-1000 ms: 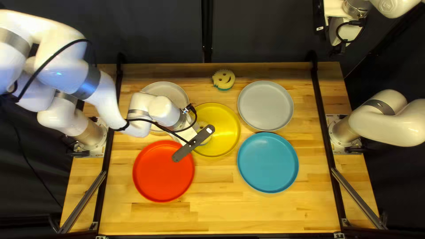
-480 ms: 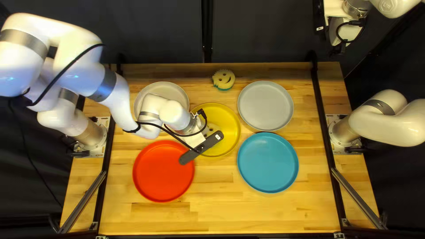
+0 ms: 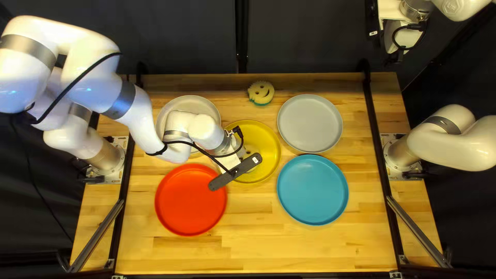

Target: Pick up sponge and scrub the plate

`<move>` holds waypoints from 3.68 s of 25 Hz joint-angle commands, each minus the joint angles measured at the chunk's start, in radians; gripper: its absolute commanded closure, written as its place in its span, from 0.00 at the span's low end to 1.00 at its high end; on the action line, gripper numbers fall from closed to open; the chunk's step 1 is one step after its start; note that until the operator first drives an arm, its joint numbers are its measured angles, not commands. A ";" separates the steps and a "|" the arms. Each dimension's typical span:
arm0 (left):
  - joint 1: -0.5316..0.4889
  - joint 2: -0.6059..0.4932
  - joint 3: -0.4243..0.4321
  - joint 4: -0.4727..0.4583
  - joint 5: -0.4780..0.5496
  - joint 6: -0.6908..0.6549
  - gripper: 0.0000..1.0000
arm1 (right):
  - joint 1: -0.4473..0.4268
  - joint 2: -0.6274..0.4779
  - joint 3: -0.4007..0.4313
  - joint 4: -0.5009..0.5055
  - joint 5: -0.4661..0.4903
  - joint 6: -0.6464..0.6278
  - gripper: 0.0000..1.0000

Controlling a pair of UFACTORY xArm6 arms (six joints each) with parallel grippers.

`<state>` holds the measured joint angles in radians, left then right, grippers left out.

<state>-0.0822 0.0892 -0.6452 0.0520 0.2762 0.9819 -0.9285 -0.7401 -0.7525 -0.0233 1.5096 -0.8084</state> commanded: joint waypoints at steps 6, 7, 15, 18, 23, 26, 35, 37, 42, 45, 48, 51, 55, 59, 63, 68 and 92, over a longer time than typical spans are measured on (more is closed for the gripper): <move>-0.012 0.023 -0.037 0.025 0.029 -0.054 1.00 | 0.000 0.000 0.000 0.000 0.000 0.000 0.00; -0.014 0.029 -0.047 0.035 0.039 -0.065 1.00 | 0.000 0.000 0.000 0.000 0.000 0.000 0.00; -0.041 0.076 -0.108 0.109 0.139 -0.151 1.00 | 0.000 0.000 0.000 0.000 0.000 0.000 0.00; -0.043 0.054 -0.071 0.112 0.137 -0.164 1.00 | 0.000 0.000 0.000 0.000 0.000 0.000 0.00; -0.045 0.024 -0.030 0.113 0.137 -0.183 1.00 | 0.000 0.000 0.000 0.000 0.000 0.000 0.00; -0.044 0.027 -0.031 0.115 0.134 -0.189 1.00 | 0.000 0.000 0.000 0.000 0.000 0.000 0.00; -0.017 0.132 -0.164 0.108 0.128 -0.139 1.00 | 0.000 0.000 0.000 0.000 0.000 0.000 0.00; -0.009 0.150 -0.186 0.105 0.126 -0.122 1.00 | 0.000 0.000 0.000 0.000 0.000 0.000 0.00; 0.000 0.181 -0.225 0.103 0.120 -0.095 1.00 | 0.000 0.000 0.000 0.000 0.000 0.000 0.00; 0.001 0.153 -0.191 0.104 0.117 -0.094 1.00 | 0.000 0.000 0.000 0.000 0.000 0.000 0.00; 0.009 0.103 -0.127 0.101 0.114 -0.095 1.00 | 0.000 0.000 0.000 0.000 0.000 0.000 0.00; 0.010 0.062 -0.074 0.100 0.114 -0.107 1.00 | 0.000 0.000 0.000 0.000 0.000 0.000 0.00; 0.012 0.014 -0.004 0.096 0.109 -0.124 1.00 | 0.000 0.000 0.000 0.000 0.000 0.000 0.00; 0.010 -0.019 0.027 0.095 0.116 -0.143 1.00 | 0.000 0.000 0.000 0.000 0.000 0.000 0.00; 0.012 0.003 -0.016 0.093 0.135 -0.141 1.00 | 0.000 0.000 0.000 0.000 0.000 0.000 0.00; 0.030 0.068 -0.107 0.089 0.141 -0.105 1.00 | 0.000 0.000 0.000 0.000 0.000 0.000 0.00; 0.057 0.010 -0.014 0.072 0.112 -0.078 1.00 | 0.000 0.000 0.000 0.000 0.000 0.000 0.00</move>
<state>-0.0224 0.1233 -0.6873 0.1204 0.3860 0.9202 -0.9285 -0.7401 -0.7525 -0.0233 1.5096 -0.8084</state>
